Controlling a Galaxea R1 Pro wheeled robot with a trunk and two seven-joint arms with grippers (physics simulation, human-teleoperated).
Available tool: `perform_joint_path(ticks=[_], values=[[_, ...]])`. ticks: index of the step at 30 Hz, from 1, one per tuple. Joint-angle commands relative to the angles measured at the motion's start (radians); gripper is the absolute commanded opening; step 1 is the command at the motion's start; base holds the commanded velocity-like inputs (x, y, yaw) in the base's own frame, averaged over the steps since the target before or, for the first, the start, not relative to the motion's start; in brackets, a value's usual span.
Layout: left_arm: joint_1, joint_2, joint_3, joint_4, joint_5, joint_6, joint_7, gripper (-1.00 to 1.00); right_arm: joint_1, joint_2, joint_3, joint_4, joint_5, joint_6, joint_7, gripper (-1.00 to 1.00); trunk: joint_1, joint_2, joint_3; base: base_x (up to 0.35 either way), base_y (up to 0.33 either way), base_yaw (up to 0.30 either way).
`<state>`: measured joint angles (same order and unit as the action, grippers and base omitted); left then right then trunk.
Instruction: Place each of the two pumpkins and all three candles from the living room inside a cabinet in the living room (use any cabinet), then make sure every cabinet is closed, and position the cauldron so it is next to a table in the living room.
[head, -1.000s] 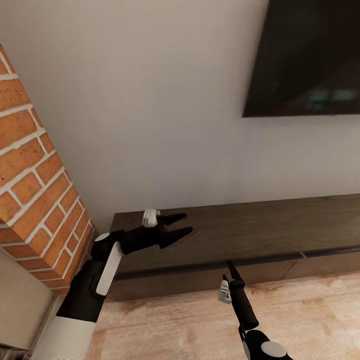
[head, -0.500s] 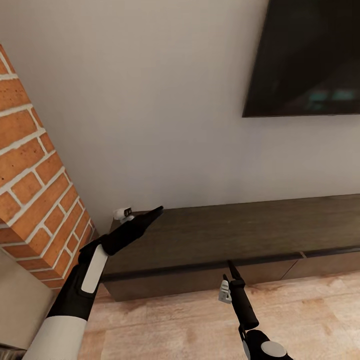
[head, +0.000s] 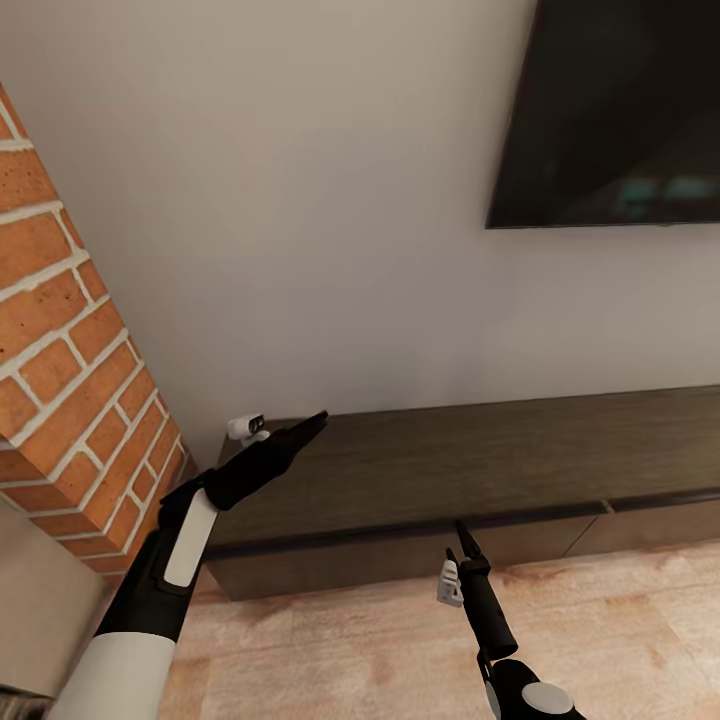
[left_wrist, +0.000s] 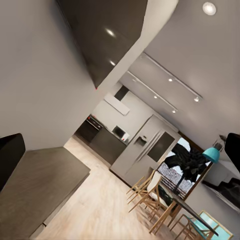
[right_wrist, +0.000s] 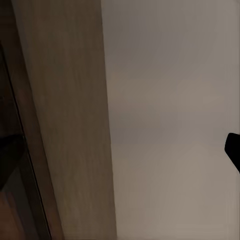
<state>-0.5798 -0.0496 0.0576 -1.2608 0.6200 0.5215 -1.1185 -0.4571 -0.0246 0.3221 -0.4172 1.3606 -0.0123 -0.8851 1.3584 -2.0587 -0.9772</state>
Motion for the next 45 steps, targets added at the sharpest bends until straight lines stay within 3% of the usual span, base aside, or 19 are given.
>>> perform_joint_path(ticks=[1, 11, 28, 33, 36, 39, 45], values=[[0.000, -0.001, -0.001, -0.002, 0.000, 0.000, 0.000, 1.00, 0.000, 0.000, 0.000, 0.000, 0.000, 0.000, 0.000, 1.00, 0.004, -0.007, -0.003, 0.000, 0.000, 0.000], [0.000, -0.001, -0.068, -0.008, -0.003, -0.001, 0.004, 1.00, 0.000, 0.000, 0.003, -0.001, 0.000, 0.000, -0.001, 1.00, 0.042, -0.077, -0.035, 0.000, 0.000, 0.000], [0.000, -0.001, -0.076, -0.043, -0.007, 0.001, 0.016, 1.00, 0.001, 0.002, -0.001, -0.001, 0.000, 0.000, -0.002, 1.00, 0.107, -0.196, -0.088, 0.000, 0.000, 0.000], [0.000, 0.000, -0.135, -0.096, -0.009, 0.002, 0.148, 1.00, 0.001, 0.003, 0.000, 0.000, 0.000, 0.000, -0.001, 1.00, 0.127, -0.231, -0.103, 0.000, 0.000, 0.000], [0.000, 0.004, -0.238, -0.148, -0.009, 0.002, 0.304, 1.00, 0.001, 0.003, 0.001, -0.001, 0.000, -0.001, -0.002, 1.00, 0.138, -0.252, -0.113, 0.000, 0.000, 0.000], [-0.001, 0.006, -0.279, -0.160, -0.008, 0.002, 0.363, 1.00, 0.001, 0.003, 0.001, -0.001, 0.000, -0.001, -0.002, 1.00, 0.150, -0.273, -0.122, 0.000, 0.000, 0.000], [-0.003, 0.012, -0.288, -0.167, -0.006, 0.003, 0.377, 1.00, 0.001, 0.002, 0.002, -0.002, 0.000, -0.001, -0.002, 1.00, 0.153, -0.280, -0.125, 0.000, 0.000, 0.000]])
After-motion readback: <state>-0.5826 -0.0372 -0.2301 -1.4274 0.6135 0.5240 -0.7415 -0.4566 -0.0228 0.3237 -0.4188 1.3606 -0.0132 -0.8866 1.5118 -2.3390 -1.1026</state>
